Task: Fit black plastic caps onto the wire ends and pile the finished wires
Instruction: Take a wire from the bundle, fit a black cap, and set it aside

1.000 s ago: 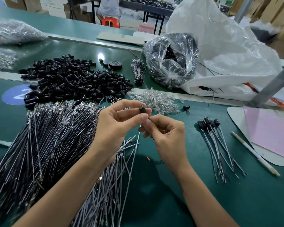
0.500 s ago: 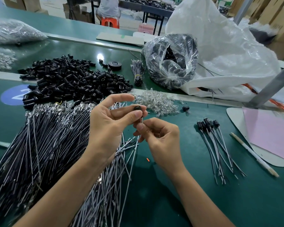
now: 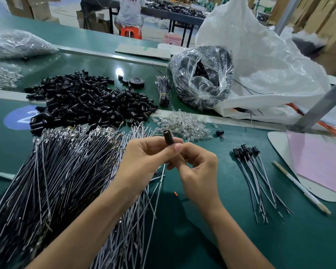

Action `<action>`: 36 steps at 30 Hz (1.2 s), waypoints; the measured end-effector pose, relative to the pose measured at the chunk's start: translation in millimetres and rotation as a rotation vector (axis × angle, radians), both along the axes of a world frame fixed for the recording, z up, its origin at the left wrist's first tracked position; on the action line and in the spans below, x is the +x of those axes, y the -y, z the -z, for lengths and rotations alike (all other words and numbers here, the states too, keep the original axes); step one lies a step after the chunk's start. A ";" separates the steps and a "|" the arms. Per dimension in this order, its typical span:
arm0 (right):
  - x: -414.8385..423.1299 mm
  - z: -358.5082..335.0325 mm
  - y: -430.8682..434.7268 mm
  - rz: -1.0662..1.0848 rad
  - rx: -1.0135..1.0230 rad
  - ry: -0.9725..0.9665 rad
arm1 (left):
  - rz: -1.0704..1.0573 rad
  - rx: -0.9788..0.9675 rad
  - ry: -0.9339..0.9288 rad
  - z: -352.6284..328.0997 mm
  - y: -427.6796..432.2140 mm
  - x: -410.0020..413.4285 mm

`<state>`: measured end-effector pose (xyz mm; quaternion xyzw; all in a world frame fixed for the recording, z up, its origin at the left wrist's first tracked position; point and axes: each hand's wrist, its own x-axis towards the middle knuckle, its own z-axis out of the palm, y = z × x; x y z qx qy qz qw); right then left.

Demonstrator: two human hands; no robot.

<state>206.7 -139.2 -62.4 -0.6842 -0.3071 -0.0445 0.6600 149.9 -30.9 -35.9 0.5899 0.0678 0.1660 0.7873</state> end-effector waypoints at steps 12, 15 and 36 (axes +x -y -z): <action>-2.2 0.5 -2.2 -0.118 0.055 -0.082 | -0.086 -0.111 0.071 -4.3 -0.3 0.3; -3.8 1.0 -4.8 -0.141 0.077 -0.097 | -0.097 -0.118 0.085 -5.3 -2.0 -0.2; 41.5 -34.4 20.7 -0.081 -0.508 0.034 | -0.005 -0.226 -0.206 9.5 -26.6 10.2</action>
